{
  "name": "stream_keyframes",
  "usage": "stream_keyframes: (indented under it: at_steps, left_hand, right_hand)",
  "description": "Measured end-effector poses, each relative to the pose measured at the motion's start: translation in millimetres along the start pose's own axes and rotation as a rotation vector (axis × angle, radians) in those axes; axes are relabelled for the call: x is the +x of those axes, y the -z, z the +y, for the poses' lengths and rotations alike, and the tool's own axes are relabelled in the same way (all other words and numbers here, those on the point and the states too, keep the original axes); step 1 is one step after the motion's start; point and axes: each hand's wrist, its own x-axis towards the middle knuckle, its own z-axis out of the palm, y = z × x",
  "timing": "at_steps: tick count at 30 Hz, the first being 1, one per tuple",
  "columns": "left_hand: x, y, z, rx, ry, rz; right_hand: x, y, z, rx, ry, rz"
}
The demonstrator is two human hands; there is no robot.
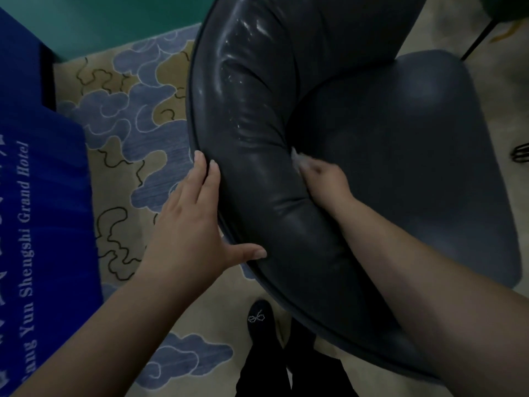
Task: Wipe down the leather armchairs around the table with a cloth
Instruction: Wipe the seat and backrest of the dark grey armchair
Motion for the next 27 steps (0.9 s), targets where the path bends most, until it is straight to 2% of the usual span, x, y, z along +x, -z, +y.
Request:
stream_keyframes:
  at_steps: [2, 3, 7, 10, 12, 18, 23, 27]
  left_hand:
    - [1, 0, 1, 0.008, 0.001, 0.0]
    - [1, 1, 1, 0.014, 0.0, 0.002]
    - [1, 3, 4, 0.02, 0.006, -0.01]
    - [1, 4, 6, 0.021, 0.017, -0.011]
    - [1, 3, 6, 0.03, 0.018, -0.005]
    - [-1, 5, 5, 0.038, -0.005, 0.012]
    - [1, 7, -1, 0.007, -0.043, 0.023]
    - [26, 22, -12, -0.04, -0.048, 0.069]
  right_hand:
    - [-2, 3, 8, 0.038, -0.099, -0.036]
    - [-5, 6, 4, 0.06, -0.085, -0.02]
    - [-31, 13, -36, 0.182, 0.174, 0.052]
    - [-49, -2, -45, 0.01, 0.305, 0.032]
    - [-47, -8, -41, -0.052, 0.262, 0.043]
    - [-26, 3, -36, 0.012, 0.12, 0.055]
    - [-37, 4, -69, 0.222, 0.2, 0.117]
    - [-30, -7, -98, 0.16, 0.268, 0.121]
